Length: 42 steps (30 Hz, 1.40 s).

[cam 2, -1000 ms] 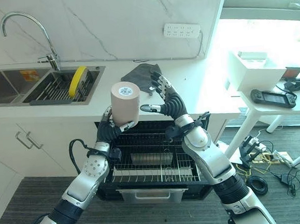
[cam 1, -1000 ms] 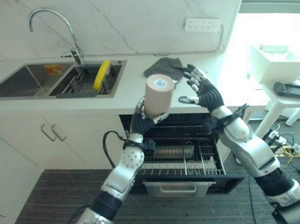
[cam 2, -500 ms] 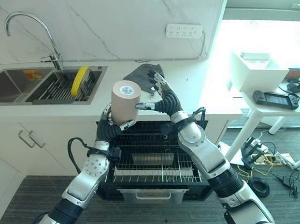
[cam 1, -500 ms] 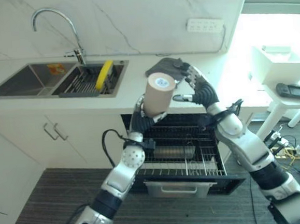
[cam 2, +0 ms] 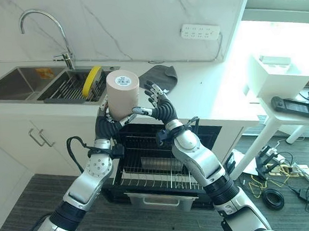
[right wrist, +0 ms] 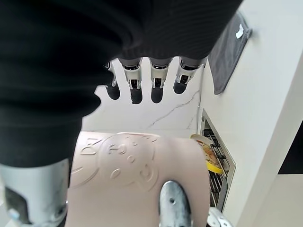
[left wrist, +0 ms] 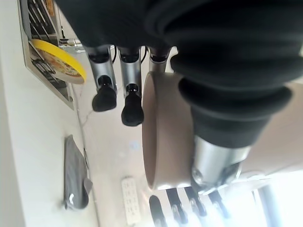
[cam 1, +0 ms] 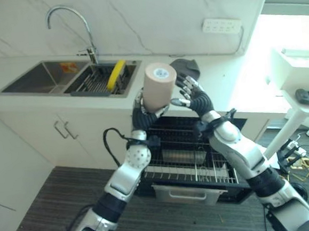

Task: Place the dishes in the dishwasher.

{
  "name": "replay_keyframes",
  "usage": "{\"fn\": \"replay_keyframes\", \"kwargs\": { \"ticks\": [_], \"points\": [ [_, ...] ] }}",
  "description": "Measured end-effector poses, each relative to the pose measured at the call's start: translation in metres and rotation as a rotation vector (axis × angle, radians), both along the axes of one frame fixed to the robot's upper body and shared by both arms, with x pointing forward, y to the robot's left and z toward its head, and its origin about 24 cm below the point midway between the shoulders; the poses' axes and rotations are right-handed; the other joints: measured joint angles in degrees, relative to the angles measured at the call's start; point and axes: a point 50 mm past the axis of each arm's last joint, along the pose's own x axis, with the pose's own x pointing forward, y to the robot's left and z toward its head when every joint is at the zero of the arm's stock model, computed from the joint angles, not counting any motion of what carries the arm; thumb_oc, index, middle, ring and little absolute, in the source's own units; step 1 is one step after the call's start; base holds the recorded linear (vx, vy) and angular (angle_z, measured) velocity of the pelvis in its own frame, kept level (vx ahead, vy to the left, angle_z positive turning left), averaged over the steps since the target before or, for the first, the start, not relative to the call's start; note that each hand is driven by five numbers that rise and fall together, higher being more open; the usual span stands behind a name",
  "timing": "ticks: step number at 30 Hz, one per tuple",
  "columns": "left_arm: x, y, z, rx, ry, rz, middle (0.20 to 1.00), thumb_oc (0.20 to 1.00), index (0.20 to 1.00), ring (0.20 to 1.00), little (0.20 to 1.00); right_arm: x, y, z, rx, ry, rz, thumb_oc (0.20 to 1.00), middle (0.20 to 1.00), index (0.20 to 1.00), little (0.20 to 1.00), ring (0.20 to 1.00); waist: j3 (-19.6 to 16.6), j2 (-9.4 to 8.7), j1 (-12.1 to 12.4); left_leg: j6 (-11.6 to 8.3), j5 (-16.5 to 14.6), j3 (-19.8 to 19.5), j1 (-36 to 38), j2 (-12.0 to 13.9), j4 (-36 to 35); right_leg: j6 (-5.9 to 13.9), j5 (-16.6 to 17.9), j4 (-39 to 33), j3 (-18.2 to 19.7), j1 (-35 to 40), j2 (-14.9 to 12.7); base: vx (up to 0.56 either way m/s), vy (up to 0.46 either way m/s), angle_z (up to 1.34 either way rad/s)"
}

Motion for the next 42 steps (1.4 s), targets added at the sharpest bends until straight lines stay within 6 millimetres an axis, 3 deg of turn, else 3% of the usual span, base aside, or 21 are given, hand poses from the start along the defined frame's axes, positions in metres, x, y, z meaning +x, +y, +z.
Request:
{"fn": "replay_keyframes", "kwargs": {
  "ticks": [17, 22, 42],
  "points": [
    [-0.001, -0.02, -0.005, 0.033, 0.04, -0.059, 0.2, 0.2, 0.2, 0.2, 0.2, 0.009, 0.003, 0.002, -0.016, -0.002, -0.041, 1.0, 1.0, 1.0, 1.0, 1.0, -0.1, 0.73, 0.7, -0.01, 0.0, -0.2, -0.2, -0.1, 0.0, 0.03, -0.1, 0.0, -0.2, 0.0, 0.0, 0.01, 0.001, 0.01],
    [-0.001, -0.021, -0.005, 0.036, 0.041, -0.069, 0.2, 0.2, 0.2, 0.2, 0.2, 0.011, 0.005, 0.011, -0.029, -0.039, -0.044, 1.0, 1.0, 1.0, 1.0, 1.0, 0.0, 1.1, 0.7, -0.01, 0.0, -0.2, -0.2, -0.1, 0.0, 0.05, -0.1, 0.0, -0.3, 0.0, 0.0, 0.0, 0.0, 0.0],
    [-0.001, -0.026, -0.015, 0.068, 0.071, -0.087, 0.2, 0.2, 0.2, 0.2, 0.2, 0.009, 0.011, 0.009, -0.062, -0.046, -0.027, 1.0, 1.0, 1.0, 1.0, 1.0, 0.0, 1.34, 0.7, -0.01, 0.0, -0.3, -0.2, -0.1, 0.0, 0.1, -0.2, 0.0, -0.5, 0.1, 0.0, 0.0, 0.0, 0.0]
  ]
}}
